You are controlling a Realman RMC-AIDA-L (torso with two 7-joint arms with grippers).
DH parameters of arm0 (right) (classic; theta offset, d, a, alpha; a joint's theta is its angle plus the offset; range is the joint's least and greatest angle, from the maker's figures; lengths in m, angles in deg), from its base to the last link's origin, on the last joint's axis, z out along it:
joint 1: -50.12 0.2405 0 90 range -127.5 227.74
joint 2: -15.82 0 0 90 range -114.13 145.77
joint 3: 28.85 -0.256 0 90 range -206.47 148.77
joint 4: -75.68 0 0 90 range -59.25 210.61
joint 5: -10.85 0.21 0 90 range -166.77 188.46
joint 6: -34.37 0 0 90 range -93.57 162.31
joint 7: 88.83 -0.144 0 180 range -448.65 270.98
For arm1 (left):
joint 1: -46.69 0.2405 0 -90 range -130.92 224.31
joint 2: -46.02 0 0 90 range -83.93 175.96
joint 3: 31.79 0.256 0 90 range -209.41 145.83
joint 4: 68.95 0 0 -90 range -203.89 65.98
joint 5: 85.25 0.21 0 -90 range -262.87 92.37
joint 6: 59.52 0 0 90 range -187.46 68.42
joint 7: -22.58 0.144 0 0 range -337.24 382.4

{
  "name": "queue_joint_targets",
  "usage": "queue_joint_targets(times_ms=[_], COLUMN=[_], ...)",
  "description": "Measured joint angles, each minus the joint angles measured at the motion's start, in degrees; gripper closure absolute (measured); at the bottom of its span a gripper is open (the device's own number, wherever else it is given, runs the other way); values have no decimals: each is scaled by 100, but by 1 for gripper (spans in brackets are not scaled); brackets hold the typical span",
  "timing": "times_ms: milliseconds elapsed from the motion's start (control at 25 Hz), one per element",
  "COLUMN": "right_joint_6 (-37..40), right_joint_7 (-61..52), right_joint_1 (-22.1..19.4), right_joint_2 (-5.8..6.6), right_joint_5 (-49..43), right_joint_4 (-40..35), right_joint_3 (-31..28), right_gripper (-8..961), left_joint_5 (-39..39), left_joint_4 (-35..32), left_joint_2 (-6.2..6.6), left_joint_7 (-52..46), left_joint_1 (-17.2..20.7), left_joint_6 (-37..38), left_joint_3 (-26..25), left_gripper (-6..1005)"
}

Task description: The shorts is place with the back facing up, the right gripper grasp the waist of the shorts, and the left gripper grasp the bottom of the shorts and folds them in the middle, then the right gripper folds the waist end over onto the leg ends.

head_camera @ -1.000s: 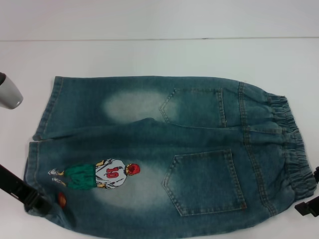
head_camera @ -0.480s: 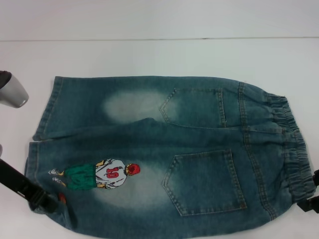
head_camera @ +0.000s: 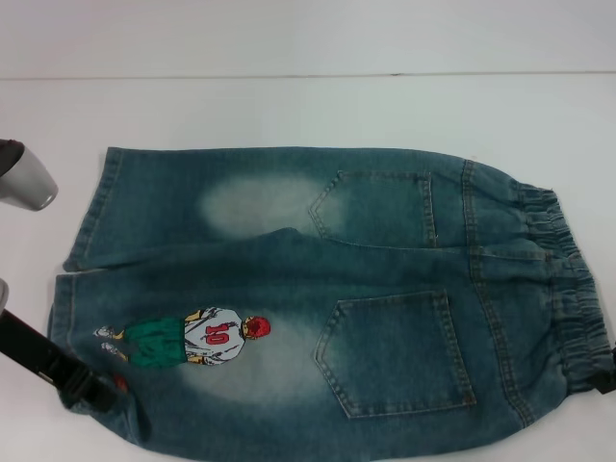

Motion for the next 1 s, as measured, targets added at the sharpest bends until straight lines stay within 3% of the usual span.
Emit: queue_joint_targets(times_ms=[320,640,1000], right_joint_6=[3,-248,-1091], right_joint_7=[540,820,510], right_joint_1=[-99,-183,-80], right_joint_2=[-1,127,90], right_joint_5=[386,1213,1583], right_joint_4=[-128,-243,-220], right_joint_3=[-369,-1153,-1284], right_gripper=[865,900,904], left_joint_5=[-171,-964,-1346], left_joint_4=[-15,-186,-104], left_joint_2=[29,209,267], left_joint_7=[44,184,352], left_joint_1=[-24,-44,-191], left_joint_6=[42,-272,-1334], left_joint_3=[-327,-704,-744], left_gripper=[968,967,965])
